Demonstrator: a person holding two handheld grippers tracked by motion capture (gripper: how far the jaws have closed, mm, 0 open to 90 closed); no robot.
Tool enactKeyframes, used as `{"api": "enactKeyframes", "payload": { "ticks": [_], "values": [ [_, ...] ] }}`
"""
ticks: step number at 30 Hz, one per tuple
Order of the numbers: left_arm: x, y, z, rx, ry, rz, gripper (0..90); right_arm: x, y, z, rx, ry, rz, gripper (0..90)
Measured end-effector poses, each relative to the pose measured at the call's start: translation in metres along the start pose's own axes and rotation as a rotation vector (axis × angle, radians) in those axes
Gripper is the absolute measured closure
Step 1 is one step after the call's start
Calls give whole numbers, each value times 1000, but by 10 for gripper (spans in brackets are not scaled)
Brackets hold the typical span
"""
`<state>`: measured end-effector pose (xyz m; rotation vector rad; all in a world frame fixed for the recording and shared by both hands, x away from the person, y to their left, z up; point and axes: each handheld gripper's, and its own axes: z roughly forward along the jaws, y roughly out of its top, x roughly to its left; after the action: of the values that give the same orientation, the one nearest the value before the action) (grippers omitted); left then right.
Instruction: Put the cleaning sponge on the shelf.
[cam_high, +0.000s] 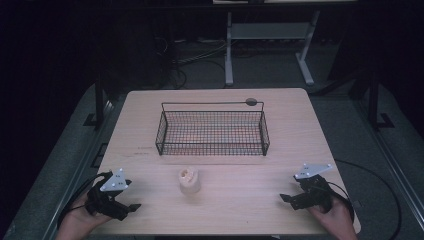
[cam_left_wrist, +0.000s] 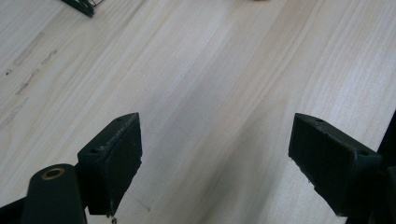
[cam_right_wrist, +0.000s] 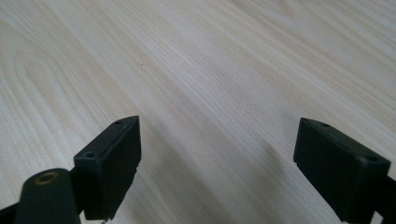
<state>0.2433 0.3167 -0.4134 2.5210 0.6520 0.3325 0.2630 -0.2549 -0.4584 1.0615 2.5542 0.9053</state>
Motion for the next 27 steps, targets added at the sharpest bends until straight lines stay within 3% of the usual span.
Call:
{"api": "enactKeyframes", "payload": {
  "ticks": [9, 13, 21, 27],
  "values": [
    [-1, 7, 1, 12, -23, 10, 167, -1, 0, -2, -1, -3, -1, 146],
    [-2, 17, 0, 27, -30, 35, 167, -1, 1, -2, 0, -2, 0, 147],
    [-4, 49, -2, 62, -51, 129, 167, 1, 3, -2, -6, -3, -13, 146],
    [-4, 66, 0, 89, -66, 165, 167, 1, 3, -2, -7, 2, -9, 146]
  ]
}}
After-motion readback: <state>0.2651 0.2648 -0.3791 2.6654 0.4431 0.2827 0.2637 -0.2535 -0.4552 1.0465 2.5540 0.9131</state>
